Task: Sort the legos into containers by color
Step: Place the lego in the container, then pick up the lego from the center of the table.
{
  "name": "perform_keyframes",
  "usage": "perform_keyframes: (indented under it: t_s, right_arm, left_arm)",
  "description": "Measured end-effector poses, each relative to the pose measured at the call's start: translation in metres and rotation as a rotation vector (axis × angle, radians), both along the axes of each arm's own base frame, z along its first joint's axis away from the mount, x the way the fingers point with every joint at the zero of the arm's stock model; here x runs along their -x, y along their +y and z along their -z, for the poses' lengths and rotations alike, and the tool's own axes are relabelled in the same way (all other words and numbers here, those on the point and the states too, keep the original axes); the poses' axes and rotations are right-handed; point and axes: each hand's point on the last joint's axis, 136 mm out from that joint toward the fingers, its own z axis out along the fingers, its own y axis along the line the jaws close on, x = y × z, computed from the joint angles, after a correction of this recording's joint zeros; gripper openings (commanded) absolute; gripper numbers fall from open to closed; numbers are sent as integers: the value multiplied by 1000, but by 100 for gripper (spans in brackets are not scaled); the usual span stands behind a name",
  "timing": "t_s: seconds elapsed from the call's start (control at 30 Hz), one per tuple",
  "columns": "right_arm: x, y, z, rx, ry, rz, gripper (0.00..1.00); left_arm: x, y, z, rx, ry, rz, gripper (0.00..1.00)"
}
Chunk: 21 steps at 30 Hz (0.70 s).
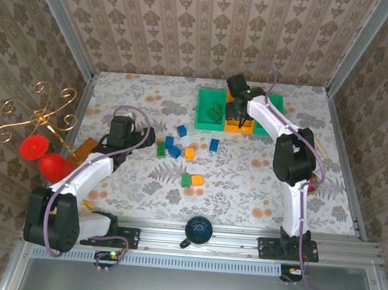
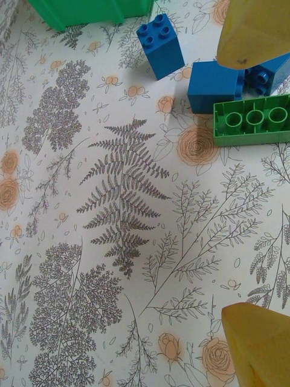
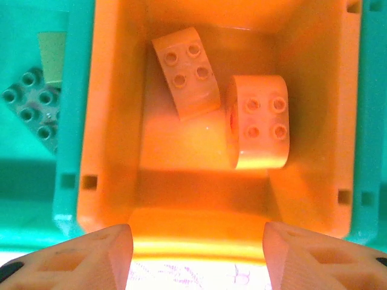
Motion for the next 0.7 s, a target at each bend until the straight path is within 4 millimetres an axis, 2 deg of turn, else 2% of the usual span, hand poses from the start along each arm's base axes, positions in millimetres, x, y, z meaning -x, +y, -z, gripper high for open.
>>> perform_keyframes:
  t_s: [0.13,0.3,0.57,0.7]
  right_arm:
    - [11,15,-20,-26,-41,-23,61]
    - [22,48,-39,-59,-86,-88,62]
    - [42,97,-40,-86,-85,-198,63]
    - [45,118,-39,-99,-91,-246,64]
  left_arm:
    - [0,0,-1,1,-1,-1,100]
    - [0,0,-1,3,-1,2,100]
    - [0,1,0,5,1,-2,100]
    - [0,1,0,7,1,1,100]
